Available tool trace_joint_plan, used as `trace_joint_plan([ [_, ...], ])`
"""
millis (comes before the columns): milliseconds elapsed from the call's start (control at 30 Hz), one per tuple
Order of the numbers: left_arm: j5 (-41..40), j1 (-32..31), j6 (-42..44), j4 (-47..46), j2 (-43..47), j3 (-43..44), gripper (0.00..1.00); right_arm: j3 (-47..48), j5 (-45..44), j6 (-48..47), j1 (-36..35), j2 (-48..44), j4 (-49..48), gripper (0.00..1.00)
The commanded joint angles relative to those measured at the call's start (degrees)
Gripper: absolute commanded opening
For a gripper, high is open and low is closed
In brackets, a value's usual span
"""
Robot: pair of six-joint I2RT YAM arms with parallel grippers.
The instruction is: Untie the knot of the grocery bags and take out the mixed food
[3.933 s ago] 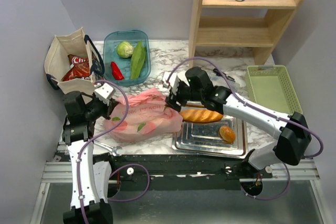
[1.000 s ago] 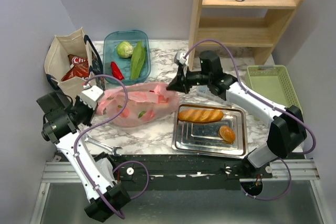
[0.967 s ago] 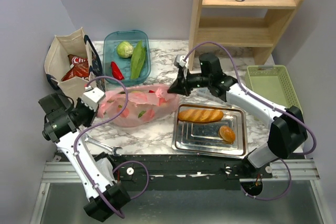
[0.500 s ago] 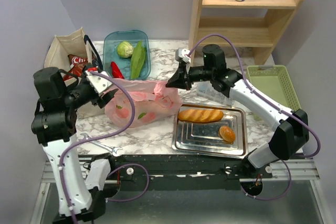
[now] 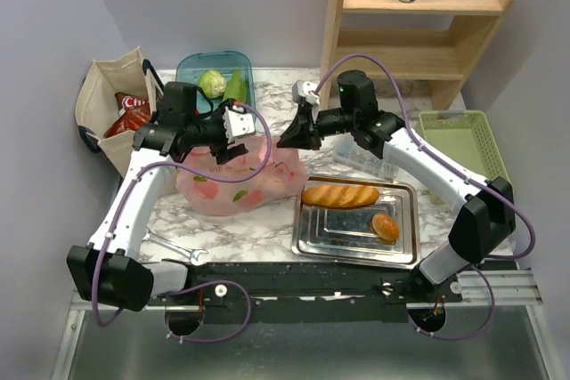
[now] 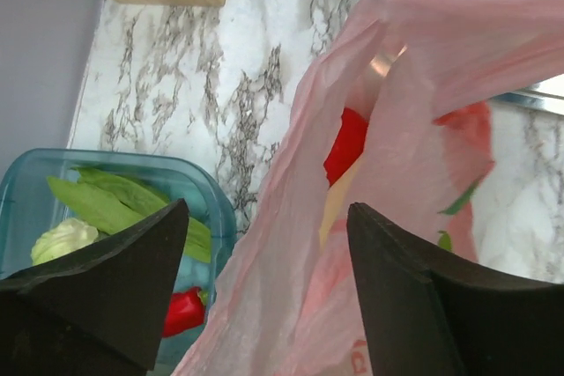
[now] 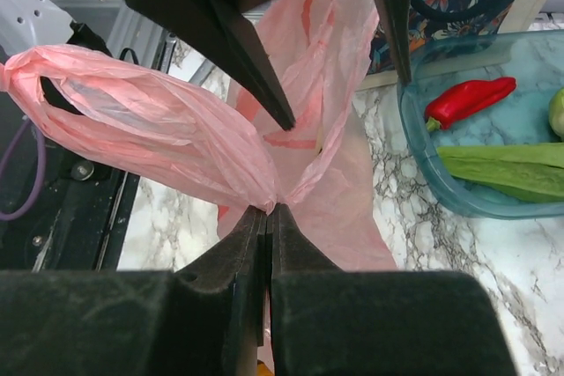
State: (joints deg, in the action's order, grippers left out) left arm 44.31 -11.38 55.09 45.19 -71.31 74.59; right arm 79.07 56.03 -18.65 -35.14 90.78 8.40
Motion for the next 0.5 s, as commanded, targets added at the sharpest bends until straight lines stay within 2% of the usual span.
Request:
trace_joint_plan([
  [0, -5.8, -0.6, -0.4, -8.1, -1.8, -3.8, 0.57, 3.3, -0.3, -1.5, 0.3, 0.8, 2.7, 0.08],
  [33, -6.2, -0.6, -2.8, -8.2, -1.8, -3.8, 0.39, 3.6, -3.2, -0.6, 0.5, 1.0, 2.0, 0.07],
  [67, -6.1, -0.6, -6.5, -7.9, -1.6, -3.5, 0.11, 3.6, -5.3, 1.5, 1.0, 1.2, 0.3, 0.06],
  [100, -5.6, -0.4, -9.9, -7.4, -1.2, -3.3, 0.00, 3.6, -5.9, 4.0, 2.5, 1.8, -2.7, 0.06],
  [167, -2.9, 0.2, -16.5, -7.4, 1.7, -4.9, 0.00, 5.0, -6.7, 9.9, 5.1, 3.9, -7.3, 0.06],
  [200, -2.2, 0.2, -21.9, -9.3, 4.0, -6.3, 0.00, 6.3, -8.0, 11.6, 5.7, 5.6, -7.8, 0.10],
  [233, -2.0, 0.3, -26.9, -12.0, 6.0, -8.6, 0.00, 8.3, -10.5, 11.9, 5.8, 6.9, -7.0, 0.17],
  [267, -2.9, 0.3, -33.6, -14.5, 8.3, -10.3, 0.00, 9.9, -12.4, 13.4, 5.7, 8.1, -6.5, 0.32],
  [333, -7.5, 0.3, -45.8, -19.2, 11.1, -13.6, 0.00, 12.4, -19.8, 22.7, 5.7, 9.1, -7.7, 0.60],
  [367, -11.1, 0.2, -50.3, -20.6, 11.9, -15.1, 0.00, 13.5, -24.7, 27.4, 5.7, 8.9, -7.7, 0.70],
  [433, -16.8, 0.3, -56.3, -22.0, 12.7, -16.9, 0.00, 15.2, -28.9, 30.4, 5.7, 7.3, -3.9, 0.79],
  [467, -19.6, 0.3, -58.5, -22.5, 12.9, -17.3, 0.00, 15.3, -30.7, 31.4, 5.7, 6.0, -0.8, 0.81],
])
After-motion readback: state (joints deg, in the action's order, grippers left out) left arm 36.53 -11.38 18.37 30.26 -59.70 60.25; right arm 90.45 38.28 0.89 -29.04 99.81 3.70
